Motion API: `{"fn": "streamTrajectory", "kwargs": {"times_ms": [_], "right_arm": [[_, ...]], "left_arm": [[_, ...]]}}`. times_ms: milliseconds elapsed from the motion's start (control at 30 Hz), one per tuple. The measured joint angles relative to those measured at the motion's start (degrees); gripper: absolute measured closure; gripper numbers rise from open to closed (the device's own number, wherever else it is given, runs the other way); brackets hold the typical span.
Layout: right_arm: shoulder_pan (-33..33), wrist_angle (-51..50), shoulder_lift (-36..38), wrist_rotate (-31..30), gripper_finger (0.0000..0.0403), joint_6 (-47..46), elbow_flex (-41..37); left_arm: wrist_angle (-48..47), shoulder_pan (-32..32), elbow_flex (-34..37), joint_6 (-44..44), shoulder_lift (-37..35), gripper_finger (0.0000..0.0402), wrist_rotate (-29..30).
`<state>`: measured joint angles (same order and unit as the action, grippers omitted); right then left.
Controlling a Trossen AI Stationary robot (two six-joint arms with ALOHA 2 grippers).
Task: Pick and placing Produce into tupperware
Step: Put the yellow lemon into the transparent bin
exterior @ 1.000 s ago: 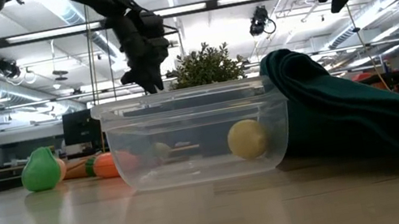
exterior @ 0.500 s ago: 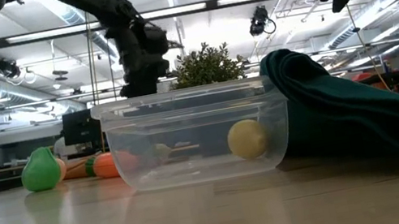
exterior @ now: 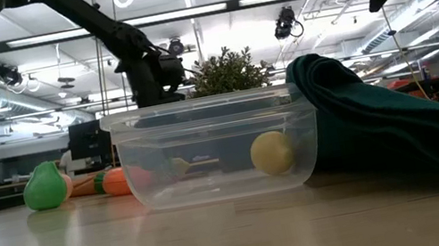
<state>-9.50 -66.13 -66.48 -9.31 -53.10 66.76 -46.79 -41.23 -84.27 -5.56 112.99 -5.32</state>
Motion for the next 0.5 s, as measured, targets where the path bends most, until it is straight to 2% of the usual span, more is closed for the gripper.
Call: {"fn": "streamTrajectory", "kwargs": {"times_ms": [300,500], "right_arm": [[0.0,0.3,0.0,0.7,0.0238,-1.2,0.0],[0.0,0.3,0.0,0.8,0.0238,-1.8,0.0]], "left_arm": [[2.1,0.0,0.1,-1.5,0.3,0.0055,-0.1],[3.8,-0.2,0.0,-2.6,1.9,0.0046,-0.6]]}}
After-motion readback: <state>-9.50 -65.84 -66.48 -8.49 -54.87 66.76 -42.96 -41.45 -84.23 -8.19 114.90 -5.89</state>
